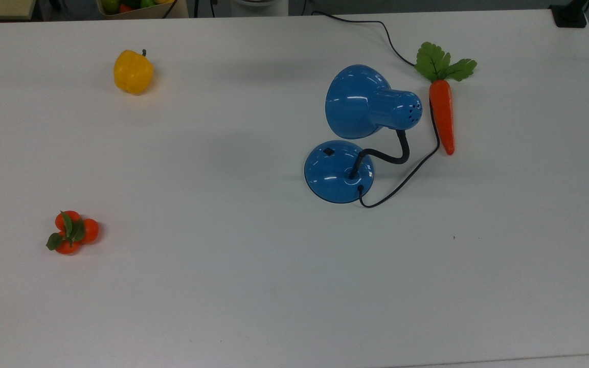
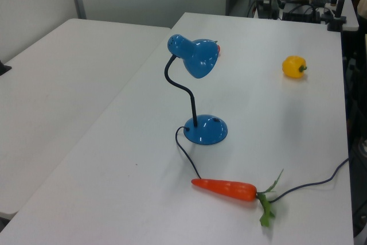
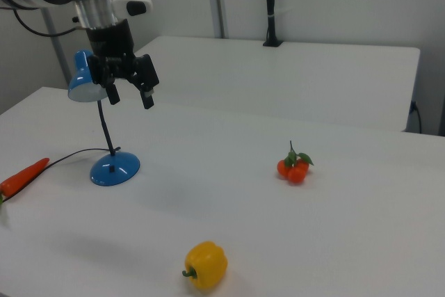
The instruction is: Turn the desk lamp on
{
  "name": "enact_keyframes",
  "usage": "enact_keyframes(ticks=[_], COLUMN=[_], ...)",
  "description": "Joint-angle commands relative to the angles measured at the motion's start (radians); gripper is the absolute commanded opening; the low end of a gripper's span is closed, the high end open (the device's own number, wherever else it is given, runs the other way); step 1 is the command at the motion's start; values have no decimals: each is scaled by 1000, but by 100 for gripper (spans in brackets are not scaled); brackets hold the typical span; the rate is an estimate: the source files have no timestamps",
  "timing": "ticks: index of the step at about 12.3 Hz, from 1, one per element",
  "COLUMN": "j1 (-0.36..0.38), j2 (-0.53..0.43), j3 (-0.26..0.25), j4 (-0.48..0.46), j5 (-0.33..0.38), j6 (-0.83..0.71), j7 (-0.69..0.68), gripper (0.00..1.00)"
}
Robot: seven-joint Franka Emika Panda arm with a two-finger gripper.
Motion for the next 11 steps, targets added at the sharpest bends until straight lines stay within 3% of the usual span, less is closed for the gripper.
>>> enact_keyframes(ticks=[1,8,9,11], j1=[4,2,1,2], j2=[-7,-2,-2,4], j3=[-5,-5,-7,-7], j4=[1,4,4,2], j5=[2,1,1,2], j6=[-44,-40,-37,-31], j7=[9,-5,-7,-10], gripper=[100,100,87,39])
